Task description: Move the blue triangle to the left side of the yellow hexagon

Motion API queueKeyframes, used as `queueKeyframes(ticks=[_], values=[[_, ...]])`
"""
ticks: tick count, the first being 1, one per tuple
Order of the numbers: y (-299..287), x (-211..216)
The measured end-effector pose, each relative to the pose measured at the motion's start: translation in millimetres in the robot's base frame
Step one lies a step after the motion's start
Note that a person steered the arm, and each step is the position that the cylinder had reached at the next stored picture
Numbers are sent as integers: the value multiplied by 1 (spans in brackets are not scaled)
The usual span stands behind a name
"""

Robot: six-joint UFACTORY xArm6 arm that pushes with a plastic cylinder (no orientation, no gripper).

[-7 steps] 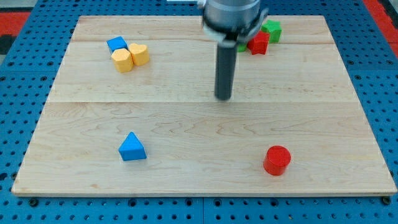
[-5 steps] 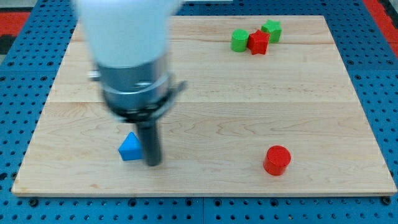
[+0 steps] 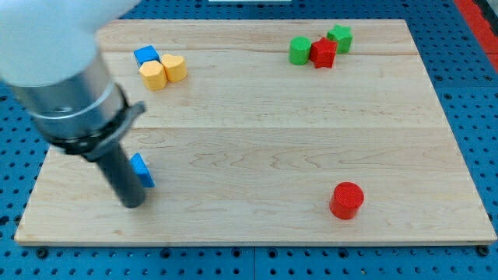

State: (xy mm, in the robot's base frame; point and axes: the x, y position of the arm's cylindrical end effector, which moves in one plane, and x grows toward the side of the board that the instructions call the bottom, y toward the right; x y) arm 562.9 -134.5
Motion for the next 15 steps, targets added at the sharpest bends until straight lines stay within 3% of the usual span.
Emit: queueKeyframes(ticks=[2, 3, 4, 6, 8, 9, 10, 12, 14, 15], values=[[-24, -73], [-4, -40], [-34, -42], [-67, -99], [-100, -80], [-146, -109], [-132, -134], [-88, -113], [-77, -173], [-67, -178]])
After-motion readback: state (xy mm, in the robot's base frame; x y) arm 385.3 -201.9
